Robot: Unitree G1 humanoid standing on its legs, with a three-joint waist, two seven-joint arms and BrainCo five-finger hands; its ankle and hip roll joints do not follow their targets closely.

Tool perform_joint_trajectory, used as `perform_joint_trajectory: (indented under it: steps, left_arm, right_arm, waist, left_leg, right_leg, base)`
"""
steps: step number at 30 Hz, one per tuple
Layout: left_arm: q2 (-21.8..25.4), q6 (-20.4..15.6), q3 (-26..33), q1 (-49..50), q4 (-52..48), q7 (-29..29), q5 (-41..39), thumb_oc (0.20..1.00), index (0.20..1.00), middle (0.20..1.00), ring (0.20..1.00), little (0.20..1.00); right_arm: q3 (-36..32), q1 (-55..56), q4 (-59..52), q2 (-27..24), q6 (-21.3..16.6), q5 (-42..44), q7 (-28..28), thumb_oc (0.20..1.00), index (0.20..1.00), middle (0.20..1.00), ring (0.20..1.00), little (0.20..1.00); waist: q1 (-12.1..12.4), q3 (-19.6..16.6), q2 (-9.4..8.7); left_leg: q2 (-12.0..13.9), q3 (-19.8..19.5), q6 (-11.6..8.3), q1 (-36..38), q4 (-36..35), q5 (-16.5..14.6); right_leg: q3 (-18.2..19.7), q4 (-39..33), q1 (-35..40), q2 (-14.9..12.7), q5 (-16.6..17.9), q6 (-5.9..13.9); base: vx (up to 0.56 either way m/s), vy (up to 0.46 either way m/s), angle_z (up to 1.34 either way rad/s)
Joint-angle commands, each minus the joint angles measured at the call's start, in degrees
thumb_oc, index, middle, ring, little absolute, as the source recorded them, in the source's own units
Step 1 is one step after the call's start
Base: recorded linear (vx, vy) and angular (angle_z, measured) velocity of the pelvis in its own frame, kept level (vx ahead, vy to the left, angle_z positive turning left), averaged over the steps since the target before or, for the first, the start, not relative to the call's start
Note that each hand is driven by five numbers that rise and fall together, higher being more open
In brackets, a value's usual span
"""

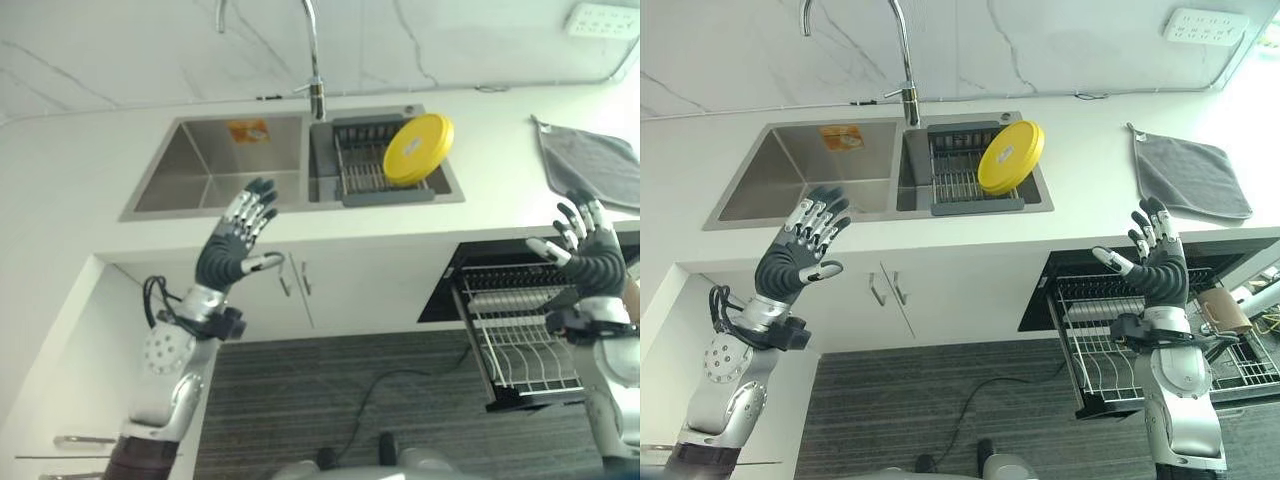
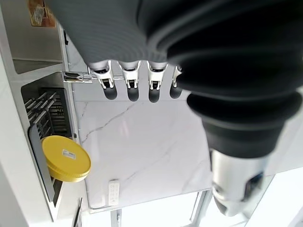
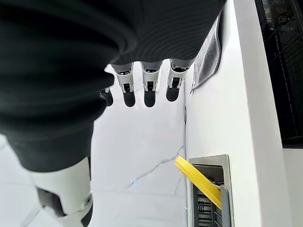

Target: Place the dishes in the dishwasher.

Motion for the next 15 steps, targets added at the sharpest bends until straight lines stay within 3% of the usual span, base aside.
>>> perform_joint_trajectory:
  steps: [1, 4, 5, 6, 10, 15]
  left_arm:
    - [0.0, -2.9, 1.1, -1.1, -1.7, 1.2, -0.9, 1.0, 1.0, 1.0, 1.0, 1.0]
    - [-0.2, -3.1, 1.4, -0.6, -1.6, 0.9, -0.9, 1.0, 1.0, 1.0, 1.0, 1.0]
    - [-0.1, -3.1, 2.1, 0.1, -1.6, 1.1, -1.6, 1.0, 1.0, 1.0, 1.0, 1.0]
    - [-0.1, -3.2, 2.2, 0.3, -1.3, 1.1, -1.8, 1.0, 1.0, 1.0, 1.0, 1.0]
    - [-0.7, -4.2, 2.7, 1.9, -1.0, 0.5, -1.3, 1.0, 1.0, 1.0, 1.0, 1.0]
    - [0.2, -4.7, 2.6, 1.6, -0.4, 1.7, -0.1, 1.0, 1.0, 1.0, 1.0, 1.0]
  right_arm:
    - [-1.5, -2.6, -1.4, -2.8, -3.8, 0.6, 0.9, 1.0, 1.0, 1.0, 1.0, 1.0]
    - [-1.2, -3.2, -1.3, -3.0, -3.6, 0.6, 1.1, 1.0, 1.0, 1.0, 1.0, 1.0]
    - [-0.7, -3.2, -1.8, -3.3, -3.2, 0.2, 2.4, 1.0, 1.0, 1.0, 1.0, 1.0]
    - [-0.6, -2.9, -2.0, -3.4, -3.2, 0.2, 2.9, 1.0, 1.0, 1.0, 1.0, 1.0]
    - [-0.8, -2.4, -2.2, -4.9, -3.2, 1.1, 5.0, 1.0, 1.0, 1.0, 1.0, 1.0]
    - [-1.0, -2.1, -2.1, -5.5, -4.0, 2.7, 6.4, 1.0, 1.0, 1.0, 1.0, 1.0]
  waist:
    - [-1.1, -0.5, -1.49]
    - [-0.8, -0.2, -0.95]
    - [0.3, -0.4, 0.27]
    - [0.9, -0.4, 0.83]
    - [3.2, 0.0, 1.36]
    - [3.1, -0.5, 1.15]
  left_leg:
    - [3.0, 0.6, -4.19, -3.2, 12.0, 2.0]
    - [4.2, 2.2, -3.36, -2.6, 3.5, 2.0]
    - [3.2, 1.2, -3.36, -1.2, -11.5, 4.8]
    - [3.0, -0.2, -3.96, -1.5, -16.0, 7.4]
    - [2.3, -3.8, -5.28, -5.9, -18.5, 13.1]
    - [2.2, -0.2, -3.04, -4.0, -18.3, 10.4]
  right_leg:
    - [-2.3, 1.5, 1.4, 0.0, -0.7, 2.48]
    - [-1.1, 0.2, 2.1, 0.5, -0.5, 3.46]
    - [0.5, -1.8, 3.9, 1.0, -0.8, 4.7]
    - [1.2, -2.2, 5.0, 1.7, -1.2, 4.87]
    - [4.3, -3.5, 9.4, 3.0, -3.2, 4.08]
    - [2.6, -0.8, 10.5, 1.0, -5.3, 5.47]
  base:
    - [0.07, -0.027, 0.08]
    - [0.21, 0.109, 0.02]
    - [0.46, 0.276, -0.06]
    - [0.4, 0.245, -0.03]
    - [0.31, 0.146, -0.46]
    - [0.25, 0.209, -0.62]
